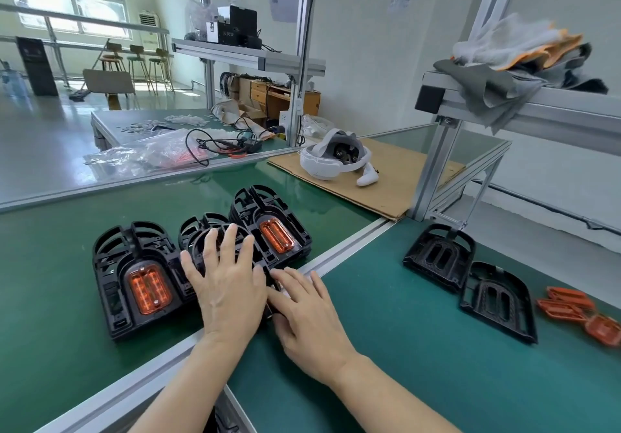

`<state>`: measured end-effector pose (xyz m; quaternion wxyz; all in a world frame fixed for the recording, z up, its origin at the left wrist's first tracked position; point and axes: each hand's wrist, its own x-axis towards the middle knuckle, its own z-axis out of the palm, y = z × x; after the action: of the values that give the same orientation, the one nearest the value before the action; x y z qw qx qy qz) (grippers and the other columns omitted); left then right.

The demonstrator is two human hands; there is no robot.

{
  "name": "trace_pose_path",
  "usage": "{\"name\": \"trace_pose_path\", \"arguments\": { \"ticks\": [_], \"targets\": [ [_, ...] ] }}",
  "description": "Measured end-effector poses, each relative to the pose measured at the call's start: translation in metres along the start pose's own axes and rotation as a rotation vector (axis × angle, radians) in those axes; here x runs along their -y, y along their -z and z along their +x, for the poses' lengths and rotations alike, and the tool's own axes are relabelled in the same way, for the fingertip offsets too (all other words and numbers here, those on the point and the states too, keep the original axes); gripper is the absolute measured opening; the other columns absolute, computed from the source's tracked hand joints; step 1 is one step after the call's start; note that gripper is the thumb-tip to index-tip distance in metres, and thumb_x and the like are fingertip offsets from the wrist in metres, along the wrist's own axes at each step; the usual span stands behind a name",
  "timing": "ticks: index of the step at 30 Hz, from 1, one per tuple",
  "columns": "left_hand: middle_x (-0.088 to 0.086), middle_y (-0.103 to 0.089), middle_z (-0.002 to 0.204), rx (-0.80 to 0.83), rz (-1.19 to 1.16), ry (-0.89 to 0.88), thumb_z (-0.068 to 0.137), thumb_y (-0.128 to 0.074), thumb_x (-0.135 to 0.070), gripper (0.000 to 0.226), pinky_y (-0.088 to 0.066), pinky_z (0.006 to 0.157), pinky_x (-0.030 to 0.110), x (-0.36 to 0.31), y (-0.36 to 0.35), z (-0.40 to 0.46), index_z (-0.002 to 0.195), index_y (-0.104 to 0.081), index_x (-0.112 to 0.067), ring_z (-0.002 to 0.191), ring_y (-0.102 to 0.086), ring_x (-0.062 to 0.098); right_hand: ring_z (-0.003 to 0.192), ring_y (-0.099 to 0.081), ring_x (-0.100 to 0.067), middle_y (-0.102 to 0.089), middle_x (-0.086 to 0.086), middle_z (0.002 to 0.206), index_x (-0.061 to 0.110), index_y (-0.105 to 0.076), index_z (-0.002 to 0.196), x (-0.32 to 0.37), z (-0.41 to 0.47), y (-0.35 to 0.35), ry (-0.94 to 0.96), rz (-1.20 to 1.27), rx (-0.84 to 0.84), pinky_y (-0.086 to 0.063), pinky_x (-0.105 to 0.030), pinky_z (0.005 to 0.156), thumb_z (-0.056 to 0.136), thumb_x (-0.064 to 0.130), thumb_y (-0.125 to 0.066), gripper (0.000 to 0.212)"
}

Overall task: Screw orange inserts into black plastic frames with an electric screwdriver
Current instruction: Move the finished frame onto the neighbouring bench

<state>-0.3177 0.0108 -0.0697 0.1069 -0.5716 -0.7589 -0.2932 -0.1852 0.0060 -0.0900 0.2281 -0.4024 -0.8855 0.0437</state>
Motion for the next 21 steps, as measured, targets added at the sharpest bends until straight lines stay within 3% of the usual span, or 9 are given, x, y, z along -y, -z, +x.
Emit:
{"name": "trace_pose_path", "arguments": {
  "ticks": [6,11,16,21],
  "targets": [
    [0.013,-0.046,0.143,0.015,-0.134,-0.199,0.084,-0.065,-0.012,0.045,-0.015,0.113,0.055,-0.037,-0.009,-0.011,0.128,-0.057,-0.008,0.137,-0.035,0.033,0.147,-0.002,-0.007,-0.017,0.010,0.159,0.034,-0.030,0.149,-0.024,-0.011,0.007,-0.315,-0.061,-0.095,0.018,-0.034,0.113,0.102,0.020,-0.035,0.049],
    [-0.002,-0.017,0.158,0.212,-0.331,-0.339,0.097,-0.040,-0.019,0.050,0.004,0.116,0.030,-0.086,-0.030,-0.028,0.146,-0.031,-0.022,0.145,-0.010,0.014,0.148,0.003,-0.009,-0.006,0.011,0.161,0.035,-0.017,0.152,-0.059,-0.033,0.025,-0.621,-0.090,-0.102,0.011,-0.049,0.116,0.105,0.030,-0.028,0.048],
    [-0.003,-0.012,0.159,0.408,-0.509,-0.399,0.101,-0.034,-0.022,0.050,-0.001,0.116,0.026,-0.142,-0.049,-0.047,0.149,-0.023,-0.024,0.144,-0.010,0.011,0.148,0.001,-0.012,-0.006,0.010,0.161,0.035,-0.016,0.152,-0.095,-0.065,0.055,-0.837,-0.097,-0.175,0.009,-0.055,0.115,0.104,0.030,-0.030,0.050],
    [-0.002,-0.025,0.155,0.603,-0.599,-0.471,0.100,-0.035,-0.019,0.050,-0.014,0.115,0.025,-0.199,-0.065,-0.069,0.149,-0.026,-0.017,0.141,-0.022,0.012,0.148,-0.003,-0.015,-0.009,0.006,0.162,0.033,-0.017,0.152,-0.135,-0.107,0.087,-1.066,-0.168,-0.218,0.003,-0.057,0.114,0.103,0.031,-0.032,0.052]
  ]
}}
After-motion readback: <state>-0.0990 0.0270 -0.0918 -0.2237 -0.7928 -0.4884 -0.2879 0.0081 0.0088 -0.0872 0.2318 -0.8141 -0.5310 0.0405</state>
